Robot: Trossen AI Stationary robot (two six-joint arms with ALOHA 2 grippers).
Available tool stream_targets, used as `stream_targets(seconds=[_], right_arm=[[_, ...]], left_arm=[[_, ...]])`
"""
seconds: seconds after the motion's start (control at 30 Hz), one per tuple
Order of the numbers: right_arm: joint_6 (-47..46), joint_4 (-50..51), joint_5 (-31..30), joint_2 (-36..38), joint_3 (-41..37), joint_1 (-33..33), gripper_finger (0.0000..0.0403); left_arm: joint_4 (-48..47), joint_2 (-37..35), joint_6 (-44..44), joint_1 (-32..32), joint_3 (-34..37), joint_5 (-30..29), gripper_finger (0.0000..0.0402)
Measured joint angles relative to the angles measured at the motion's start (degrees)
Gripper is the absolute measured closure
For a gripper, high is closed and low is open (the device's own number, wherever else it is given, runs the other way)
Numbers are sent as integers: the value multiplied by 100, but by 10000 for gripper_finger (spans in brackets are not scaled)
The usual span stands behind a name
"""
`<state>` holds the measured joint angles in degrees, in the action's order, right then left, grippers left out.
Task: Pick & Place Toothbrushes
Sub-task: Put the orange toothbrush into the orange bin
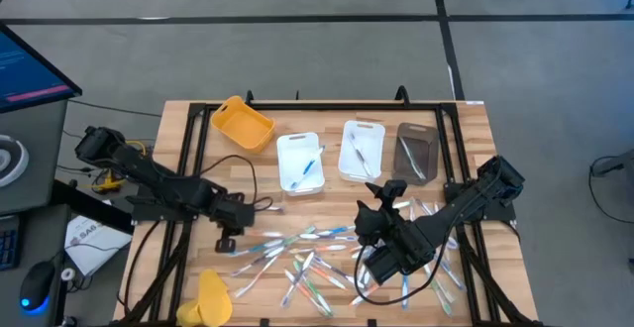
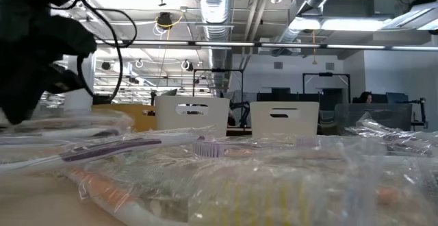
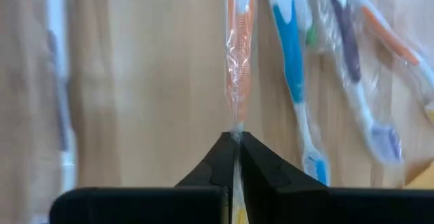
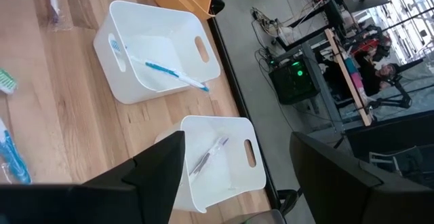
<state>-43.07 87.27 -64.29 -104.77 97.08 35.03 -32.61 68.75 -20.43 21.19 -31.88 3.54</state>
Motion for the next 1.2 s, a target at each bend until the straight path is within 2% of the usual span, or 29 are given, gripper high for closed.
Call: stream_targets(seconds=[0.23,0.4,0.57,0.67,0.8,0.97,1.2], right_arm=[[6,-63,2,0,0,-33,143],[2,-119,0,0,0,-33,143],[1,-123,0,0,0,-59,143],[0,-158,2,0,0,-103,143],[0,-242,0,0,-2,-178,143],[1,-274,-2,-2,-37,-228,143],[17,-218,-3,-5,-177,-352,143]], left_arm=[[-560,-2,605,0,-772,-801,398],[-851,-83,1412,0,-1350,-2496,397],[-878,-425,2687,-229,-1742,-3465,395],[-829,-777,3156,-600,-1830,-3991,396],[-831,-1219,3556,-1525,-1776,-4018,395],[-797,-1521,4116,-2984,-1709,-3932,395],[-836,-1275,5159,-4723,-1701,-2793,396]])
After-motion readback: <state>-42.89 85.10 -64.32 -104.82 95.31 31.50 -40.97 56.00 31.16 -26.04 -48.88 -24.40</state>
